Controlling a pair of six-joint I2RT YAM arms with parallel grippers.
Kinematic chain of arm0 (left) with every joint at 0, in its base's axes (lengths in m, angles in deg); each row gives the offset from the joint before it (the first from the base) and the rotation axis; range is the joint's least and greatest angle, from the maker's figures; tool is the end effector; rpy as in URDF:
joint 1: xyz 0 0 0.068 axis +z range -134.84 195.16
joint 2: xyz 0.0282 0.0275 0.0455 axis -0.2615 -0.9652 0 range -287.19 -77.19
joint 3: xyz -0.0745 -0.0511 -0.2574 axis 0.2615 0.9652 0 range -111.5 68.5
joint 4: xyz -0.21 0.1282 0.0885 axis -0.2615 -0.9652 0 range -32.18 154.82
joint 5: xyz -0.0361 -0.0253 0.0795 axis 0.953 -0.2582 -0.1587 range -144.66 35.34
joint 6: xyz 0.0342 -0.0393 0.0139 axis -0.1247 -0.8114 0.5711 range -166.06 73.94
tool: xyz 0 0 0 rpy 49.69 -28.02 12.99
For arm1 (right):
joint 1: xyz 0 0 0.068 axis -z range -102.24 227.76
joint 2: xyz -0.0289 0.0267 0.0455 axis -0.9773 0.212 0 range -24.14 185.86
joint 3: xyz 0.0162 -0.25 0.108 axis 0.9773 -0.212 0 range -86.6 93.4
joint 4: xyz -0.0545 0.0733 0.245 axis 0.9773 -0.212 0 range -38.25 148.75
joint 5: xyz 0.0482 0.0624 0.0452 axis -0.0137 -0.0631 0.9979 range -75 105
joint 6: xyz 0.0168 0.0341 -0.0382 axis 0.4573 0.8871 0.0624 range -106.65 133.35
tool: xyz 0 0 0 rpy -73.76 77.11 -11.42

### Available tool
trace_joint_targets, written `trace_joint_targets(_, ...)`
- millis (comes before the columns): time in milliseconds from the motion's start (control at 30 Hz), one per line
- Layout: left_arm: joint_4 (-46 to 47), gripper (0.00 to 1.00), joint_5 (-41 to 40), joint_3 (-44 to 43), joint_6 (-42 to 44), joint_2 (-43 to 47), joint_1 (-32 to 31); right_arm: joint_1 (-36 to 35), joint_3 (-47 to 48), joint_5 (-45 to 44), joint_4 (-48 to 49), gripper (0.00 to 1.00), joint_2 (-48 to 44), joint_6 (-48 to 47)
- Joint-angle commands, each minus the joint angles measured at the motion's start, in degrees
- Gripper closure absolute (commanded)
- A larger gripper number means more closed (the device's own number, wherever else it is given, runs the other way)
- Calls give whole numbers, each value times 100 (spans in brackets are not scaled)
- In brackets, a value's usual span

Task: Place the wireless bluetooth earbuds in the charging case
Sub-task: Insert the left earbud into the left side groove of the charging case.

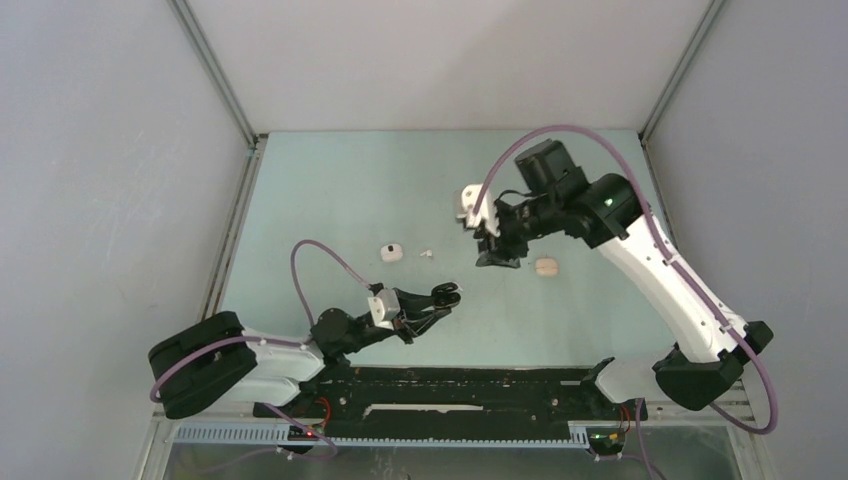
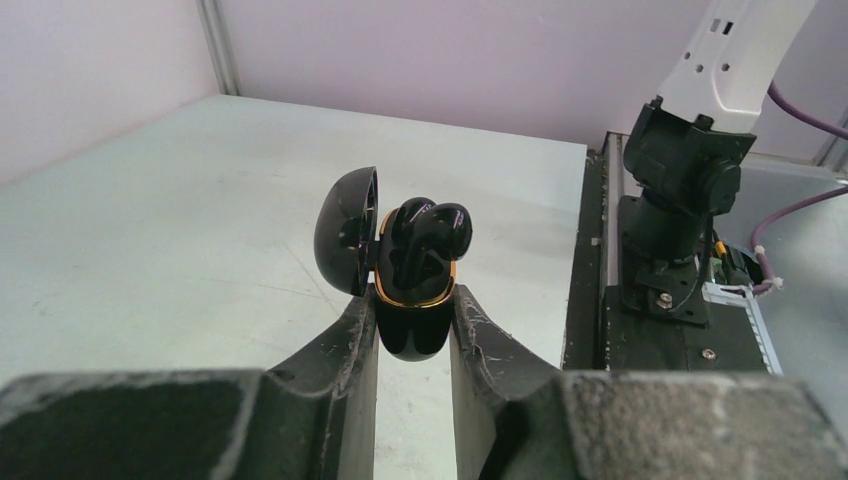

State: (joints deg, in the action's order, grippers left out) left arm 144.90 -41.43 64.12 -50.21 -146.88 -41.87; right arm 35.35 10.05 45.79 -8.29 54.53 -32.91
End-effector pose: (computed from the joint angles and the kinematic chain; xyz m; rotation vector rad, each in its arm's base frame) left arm 0.0969 -0.1641 0.1912 0.8016 1.1449 -1.0508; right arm 0.1731 0.1828 0.4261 -1.8112 1.5089 0.6159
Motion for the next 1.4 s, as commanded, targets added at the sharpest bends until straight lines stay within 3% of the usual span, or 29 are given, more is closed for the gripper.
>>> trace_joint_targets(0, 351, 100, 237, -283, -76, -167, 35, 823, 353, 1797, -312, 51, -131, 488)
trace_joint_targets(100, 518, 100, 276, -308, -221, -330, 79, 801, 53, 1857, -370, 49, -168, 256)
trace_joint_targets(333, 1107, 100, 341, -517, -972, -785, 241, 795, 95, 2200, -485, 57, 271, 151)
trace_joint_targets(567, 1095, 100, 88, -571, -1373, -713, 370, 1135, 318, 3475, -1023, 76, 910, 205)
trace_joint_targets(633, 943, 100, -11, -628, -1509, -645, 394, 1127, -70, 3637, -576, 76, 756, 442)
trace_joint_targets(733, 315, 100, -103, -820, -1559, -463, 394, 1094, -1234, 3399, 1384, 74, -119, 1530)
trace_joint_targets(800, 69, 100, -131, -888, -1602, -368, 395, 1041, -1664, 3153, 1997, 73, -467, 1848)
trace_joint_targets(967, -313, 100, -222, -964, -1787, -198, 394, 950, -1697, 3042, 1916, 73, -440, 1793)
trace_joint_targets(1233, -547, 100, -162, -1046, -1821, -142, 386, 738, -1744, 3051, 1870, 90, -322, 1673)
trace_joint_targets(1367, -692, 100, -82, -1115, -1802, -83, 386, 535, -1740, 2794, 1744, 92, -179, 1562)
